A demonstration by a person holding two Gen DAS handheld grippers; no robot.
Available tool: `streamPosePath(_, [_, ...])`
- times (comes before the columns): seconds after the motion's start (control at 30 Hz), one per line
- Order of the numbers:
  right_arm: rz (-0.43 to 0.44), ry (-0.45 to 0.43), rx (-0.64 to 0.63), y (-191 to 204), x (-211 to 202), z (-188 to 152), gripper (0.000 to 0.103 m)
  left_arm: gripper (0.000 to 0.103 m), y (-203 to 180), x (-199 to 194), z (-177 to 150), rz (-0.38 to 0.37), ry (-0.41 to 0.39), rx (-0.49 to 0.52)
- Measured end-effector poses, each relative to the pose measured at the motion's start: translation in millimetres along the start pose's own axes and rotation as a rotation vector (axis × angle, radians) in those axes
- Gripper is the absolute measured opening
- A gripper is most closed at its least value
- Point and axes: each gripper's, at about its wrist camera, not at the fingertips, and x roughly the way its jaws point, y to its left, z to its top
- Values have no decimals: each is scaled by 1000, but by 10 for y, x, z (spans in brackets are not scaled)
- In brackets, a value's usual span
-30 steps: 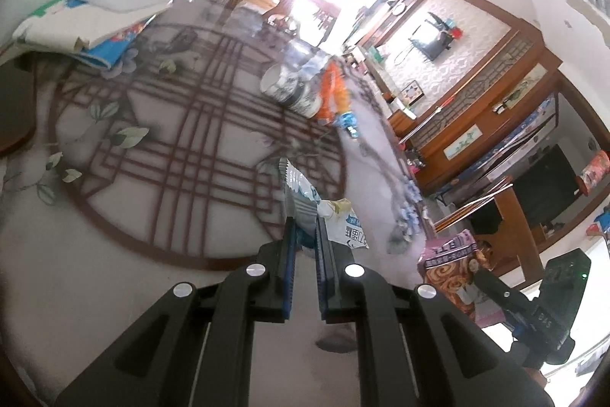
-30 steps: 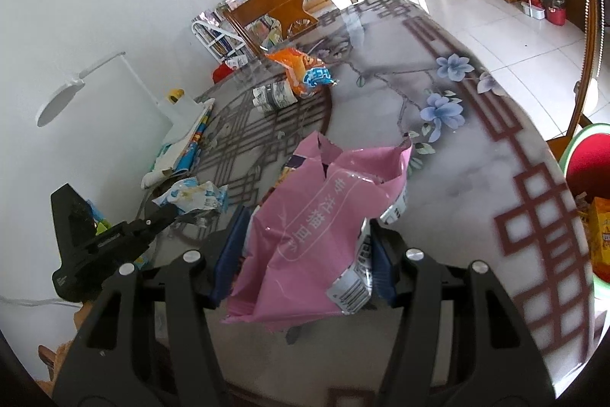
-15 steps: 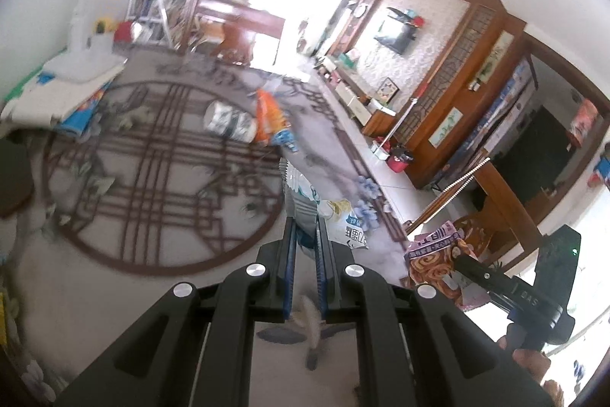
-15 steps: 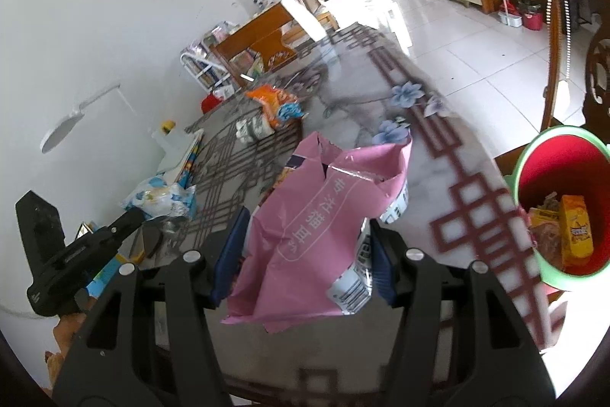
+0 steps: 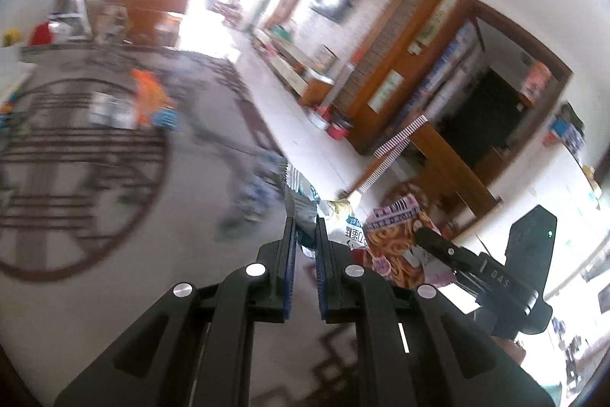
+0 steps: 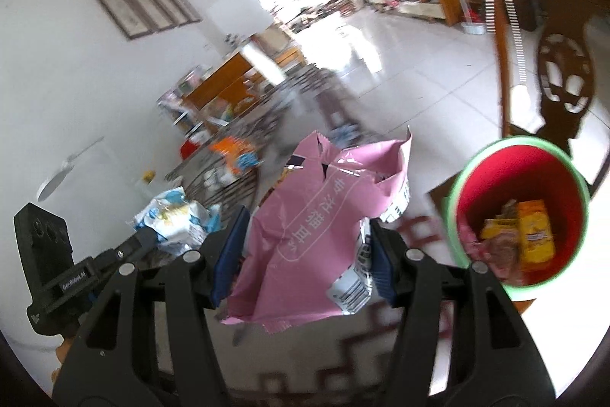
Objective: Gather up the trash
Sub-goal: 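Carry the wrapper and pink bag over the red bin, then open both tools to drop the wrapper and pink bag into the bin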
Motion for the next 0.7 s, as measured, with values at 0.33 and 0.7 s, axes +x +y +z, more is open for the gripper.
streamPosePath(0.33, [-208, -71, 178, -1217, -282, 122, 57, 7, -646, 1252, -69, -167, 233, 101])
streamPosePath(0.7, [-328, -87, 233, -1751, -238, 273, 80, 56, -998, 2101, -256, -208, 390, 139])
